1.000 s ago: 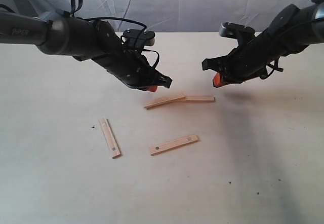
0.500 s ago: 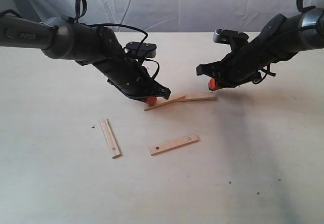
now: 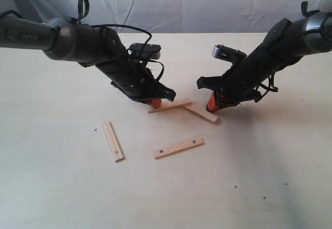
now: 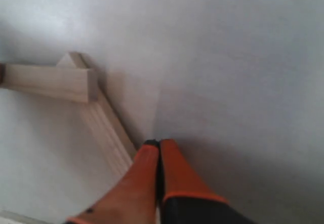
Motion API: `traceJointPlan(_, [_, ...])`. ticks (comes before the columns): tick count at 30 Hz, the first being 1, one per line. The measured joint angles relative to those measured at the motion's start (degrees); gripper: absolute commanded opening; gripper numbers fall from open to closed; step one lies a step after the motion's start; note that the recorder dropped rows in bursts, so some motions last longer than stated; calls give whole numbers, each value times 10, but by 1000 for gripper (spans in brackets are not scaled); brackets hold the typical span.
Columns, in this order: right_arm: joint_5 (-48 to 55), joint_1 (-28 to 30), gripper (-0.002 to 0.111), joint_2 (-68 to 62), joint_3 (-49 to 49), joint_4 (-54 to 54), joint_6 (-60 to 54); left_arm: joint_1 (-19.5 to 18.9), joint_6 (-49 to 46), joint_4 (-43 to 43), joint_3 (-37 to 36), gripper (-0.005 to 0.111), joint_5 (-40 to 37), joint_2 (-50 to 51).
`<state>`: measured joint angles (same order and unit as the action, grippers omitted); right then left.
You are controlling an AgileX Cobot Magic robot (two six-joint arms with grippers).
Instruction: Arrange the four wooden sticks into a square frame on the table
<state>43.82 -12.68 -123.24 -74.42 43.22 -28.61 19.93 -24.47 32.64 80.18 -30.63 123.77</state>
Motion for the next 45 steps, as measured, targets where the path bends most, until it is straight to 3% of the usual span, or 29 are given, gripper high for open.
traceJointPlan(16, [7,-39,-1,0,32,72,21,0,0,20,0,0,0,1])
traceJointPlan(24, [-12,-31,-1,17,33,78,21,0,0,24,0,0,-1,0])
traceJointPlan(34, [-14,-10,-1,117,33,-51,15,-33,0,8,0,0,-31,-72])
traceJointPlan(39, [14,-22,-1,154,47,-89,-55,-60,12,-42,0,0,-83,-131])
traceJointPlan(45, [26,-75,-1,191,88,-36,-235,-100,79,-135,-11,0,-158,-231])
